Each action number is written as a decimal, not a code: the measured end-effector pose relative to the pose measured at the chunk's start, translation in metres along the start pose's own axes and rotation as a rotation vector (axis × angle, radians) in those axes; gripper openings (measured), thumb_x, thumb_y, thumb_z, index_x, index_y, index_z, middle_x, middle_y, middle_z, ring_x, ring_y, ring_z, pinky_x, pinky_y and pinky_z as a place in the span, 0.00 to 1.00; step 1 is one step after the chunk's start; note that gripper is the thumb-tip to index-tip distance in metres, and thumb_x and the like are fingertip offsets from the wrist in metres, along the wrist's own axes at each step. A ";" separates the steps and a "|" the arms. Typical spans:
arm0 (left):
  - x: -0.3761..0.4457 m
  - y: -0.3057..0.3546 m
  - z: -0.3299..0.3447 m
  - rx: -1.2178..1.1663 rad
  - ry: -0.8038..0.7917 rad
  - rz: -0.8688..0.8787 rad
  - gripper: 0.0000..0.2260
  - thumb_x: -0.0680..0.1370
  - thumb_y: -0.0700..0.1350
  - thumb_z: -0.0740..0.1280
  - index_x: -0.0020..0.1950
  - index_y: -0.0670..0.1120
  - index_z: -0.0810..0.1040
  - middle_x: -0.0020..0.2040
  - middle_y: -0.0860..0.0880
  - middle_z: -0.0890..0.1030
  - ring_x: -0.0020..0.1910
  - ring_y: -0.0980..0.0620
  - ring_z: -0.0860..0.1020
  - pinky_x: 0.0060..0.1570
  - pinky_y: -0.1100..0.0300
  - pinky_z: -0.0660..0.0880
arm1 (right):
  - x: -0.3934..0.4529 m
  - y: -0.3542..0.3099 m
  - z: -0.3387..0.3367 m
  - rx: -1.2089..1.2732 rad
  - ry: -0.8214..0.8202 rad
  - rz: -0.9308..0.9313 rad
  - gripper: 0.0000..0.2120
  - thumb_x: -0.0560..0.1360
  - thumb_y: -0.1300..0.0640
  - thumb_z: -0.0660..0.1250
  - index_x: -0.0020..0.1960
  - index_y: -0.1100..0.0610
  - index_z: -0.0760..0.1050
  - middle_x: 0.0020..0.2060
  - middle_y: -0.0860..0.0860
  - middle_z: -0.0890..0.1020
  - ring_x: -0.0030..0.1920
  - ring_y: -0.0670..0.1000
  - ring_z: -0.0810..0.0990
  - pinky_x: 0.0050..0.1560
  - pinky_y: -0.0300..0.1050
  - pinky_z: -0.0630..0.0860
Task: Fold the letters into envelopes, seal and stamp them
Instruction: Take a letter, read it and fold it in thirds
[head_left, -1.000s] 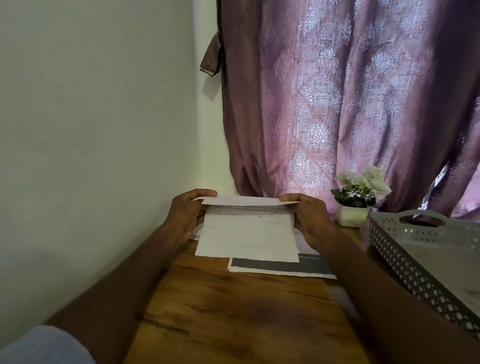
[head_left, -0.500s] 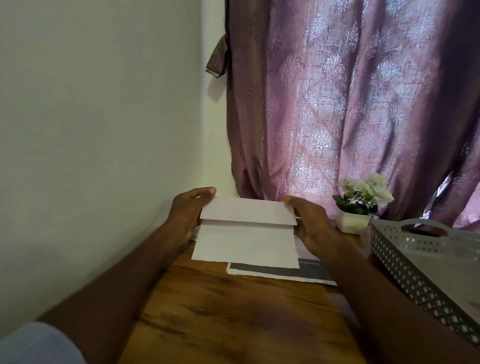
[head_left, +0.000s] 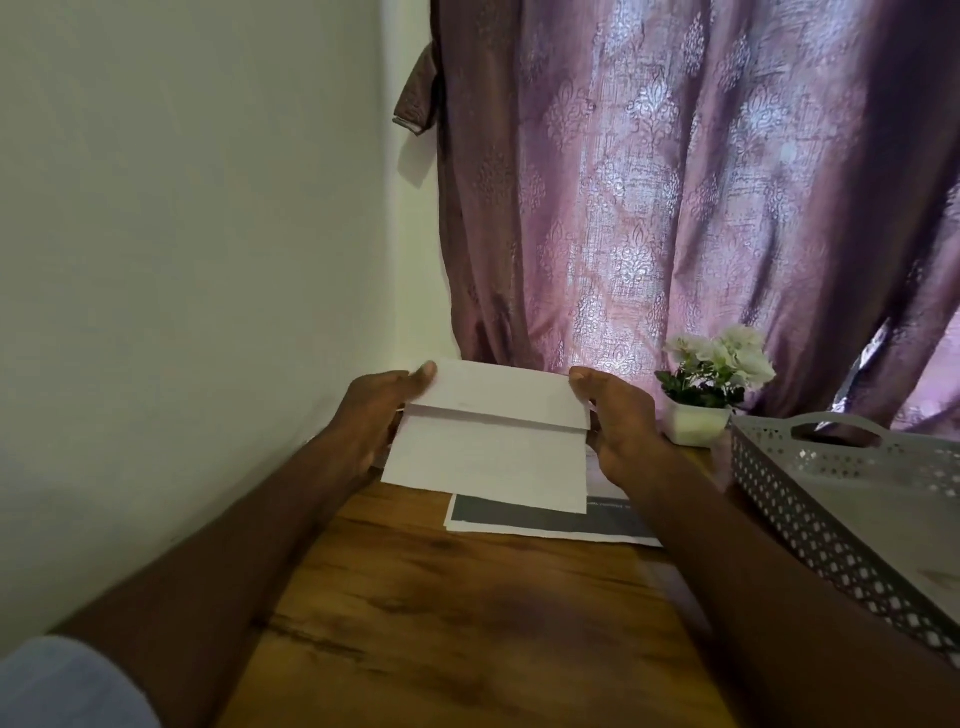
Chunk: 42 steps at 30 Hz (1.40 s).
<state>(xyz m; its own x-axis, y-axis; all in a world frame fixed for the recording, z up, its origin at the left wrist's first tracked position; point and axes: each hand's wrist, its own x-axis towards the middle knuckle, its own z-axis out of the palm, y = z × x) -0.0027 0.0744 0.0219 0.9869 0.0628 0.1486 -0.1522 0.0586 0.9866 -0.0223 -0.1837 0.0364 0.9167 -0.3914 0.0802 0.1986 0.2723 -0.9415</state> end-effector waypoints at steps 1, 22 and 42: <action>0.000 -0.001 0.000 0.045 -0.007 0.025 0.21 0.72 0.58 0.78 0.56 0.44 0.85 0.52 0.43 0.87 0.52 0.38 0.85 0.55 0.38 0.82 | 0.001 0.001 -0.001 -0.003 0.002 -0.009 0.02 0.76 0.60 0.73 0.48 0.55 0.83 0.53 0.60 0.86 0.50 0.59 0.84 0.49 0.50 0.81; 0.009 -0.005 -0.006 0.085 0.053 0.162 0.10 0.75 0.40 0.78 0.55 0.43 0.83 0.51 0.44 0.87 0.48 0.44 0.85 0.39 0.59 0.82 | 0.008 0.008 -0.006 -0.140 -0.161 -0.034 0.12 0.72 0.66 0.77 0.55 0.63 0.82 0.53 0.59 0.87 0.51 0.59 0.86 0.54 0.55 0.84; 0.019 -0.015 -0.010 -0.061 0.108 0.092 0.14 0.78 0.32 0.70 0.44 0.48 0.90 0.47 0.49 0.88 0.48 0.43 0.86 0.42 0.53 0.85 | 0.007 0.007 -0.001 -0.163 -0.105 -0.020 0.10 0.79 0.68 0.67 0.47 0.59 0.86 0.50 0.61 0.87 0.52 0.62 0.86 0.53 0.58 0.85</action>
<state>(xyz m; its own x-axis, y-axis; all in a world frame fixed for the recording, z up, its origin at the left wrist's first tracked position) 0.0180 0.0850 0.0093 0.9577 0.1771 0.2270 -0.2482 0.1080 0.9627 -0.0144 -0.1851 0.0303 0.9461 -0.2988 0.1248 0.1658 0.1163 -0.9793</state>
